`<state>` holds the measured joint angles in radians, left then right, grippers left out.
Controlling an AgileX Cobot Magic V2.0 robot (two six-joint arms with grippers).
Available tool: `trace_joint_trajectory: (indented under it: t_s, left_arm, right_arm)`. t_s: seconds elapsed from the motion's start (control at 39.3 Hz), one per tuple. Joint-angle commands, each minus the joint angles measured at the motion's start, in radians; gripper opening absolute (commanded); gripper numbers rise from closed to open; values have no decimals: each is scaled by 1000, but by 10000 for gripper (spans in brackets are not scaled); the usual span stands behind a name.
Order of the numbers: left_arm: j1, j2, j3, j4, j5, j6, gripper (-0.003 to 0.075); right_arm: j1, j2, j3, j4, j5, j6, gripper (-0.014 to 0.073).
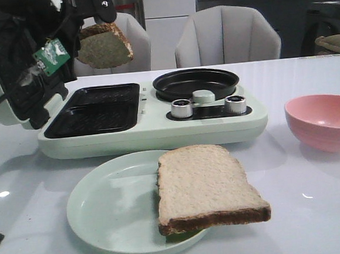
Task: Make breakfast with bread and shrimp
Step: 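Grasp the bread slice with the left gripper and lift it, then lower the slice onto the square grill plate and release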
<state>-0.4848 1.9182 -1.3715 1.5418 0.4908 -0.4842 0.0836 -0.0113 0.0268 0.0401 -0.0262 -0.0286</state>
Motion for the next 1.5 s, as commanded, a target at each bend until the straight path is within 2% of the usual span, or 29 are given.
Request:
trace_joint_trajectory:
  t_s: [0.0, 0.23, 0.69, 0.79, 0.97, 1.22, 1.48]
  left_arm:
    - [14, -5, -79, 33, 42, -10, 114]
    - [24, 60, -116, 30, 57, -10, 114]
    - [27, 79, -116, -97, 3, -5, 134]
    - [27, 82, -116, -131, -6, 28, 201]
    - [27, 98, -116, -220, 6, 111, 362]
    - [27, 100, -116, -267, 35, 113, 575]
    - [19, 75, -116, -390, 100, 136, 565]
  right_arm:
    - [-1, -20, -17, -12, -77, -5, 169]
    - [-1, -20, -17, -12, -77, -5, 169]
    - [-1, -20, -17, -12, -77, -5, 169]
    - [-1, -20, -17, -12, -77, -5, 169]
    - [-1, -20, -17, -12, -77, -5, 169]
    - [-1, -20, -17, -12, -77, -5, 169]
    - [-1, -20, -17, -12, -77, -5, 169]
